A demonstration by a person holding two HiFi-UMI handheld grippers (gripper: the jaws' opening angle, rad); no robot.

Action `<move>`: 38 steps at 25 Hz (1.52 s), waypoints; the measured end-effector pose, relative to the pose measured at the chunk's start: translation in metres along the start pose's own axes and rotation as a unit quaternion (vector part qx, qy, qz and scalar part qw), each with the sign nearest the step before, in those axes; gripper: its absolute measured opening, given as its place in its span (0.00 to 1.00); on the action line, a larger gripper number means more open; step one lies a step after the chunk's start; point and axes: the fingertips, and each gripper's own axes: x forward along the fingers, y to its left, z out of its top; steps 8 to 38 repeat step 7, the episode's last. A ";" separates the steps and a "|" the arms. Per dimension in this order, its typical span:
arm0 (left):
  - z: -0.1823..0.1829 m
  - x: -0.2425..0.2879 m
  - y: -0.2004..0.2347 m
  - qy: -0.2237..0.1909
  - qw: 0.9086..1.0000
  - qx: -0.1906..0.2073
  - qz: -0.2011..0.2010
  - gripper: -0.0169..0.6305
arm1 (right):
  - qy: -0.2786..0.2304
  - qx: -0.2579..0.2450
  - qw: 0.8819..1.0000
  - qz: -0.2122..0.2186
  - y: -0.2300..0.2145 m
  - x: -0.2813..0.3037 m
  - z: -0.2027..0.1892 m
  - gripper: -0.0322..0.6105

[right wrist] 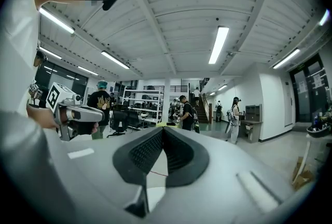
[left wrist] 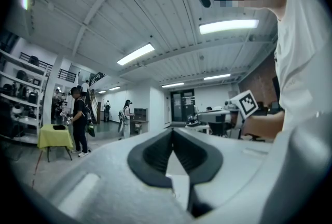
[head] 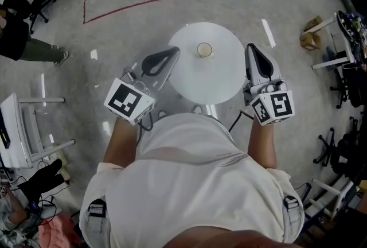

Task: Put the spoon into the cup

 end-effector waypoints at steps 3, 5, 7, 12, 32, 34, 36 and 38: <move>-0.001 -0.001 0.003 0.001 1.000 -0.002 0.004 0.03 | 0.002 -0.002 1.000 0.003 0.001 0.003 -0.001 0.06; -0.002 0.001 0.003 0.001 1.000 -0.004 0.006 0.03 | 0.005 -0.001 1.000 0.004 0.000 0.003 -0.003 0.06; -0.002 0.002 0.002 0.000 1.000 -0.006 0.008 0.03 | 0.008 0.001 1.000 0.005 -0.002 0.002 -0.005 0.06; -0.002 0.002 0.002 0.000 1.000 -0.006 0.008 0.03 | 0.008 0.001 1.000 0.005 -0.002 0.002 -0.005 0.06; -0.002 0.002 0.002 0.000 1.000 -0.006 0.008 0.03 | 0.008 0.001 1.000 0.005 -0.002 0.002 -0.005 0.06; -0.002 0.002 0.002 0.000 1.000 -0.006 0.008 0.03 | 0.008 0.001 1.000 0.005 -0.002 0.002 -0.005 0.06; -0.002 0.002 0.002 0.000 1.000 -0.006 0.008 0.03 | 0.008 0.001 1.000 0.005 -0.002 0.002 -0.005 0.06; -0.002 0.002 0.002 0.000 1.000 -0.006 0.008 0.03 | 0.008 0.001 1.000 0.005 -0.002 0.002 -0.005 0.06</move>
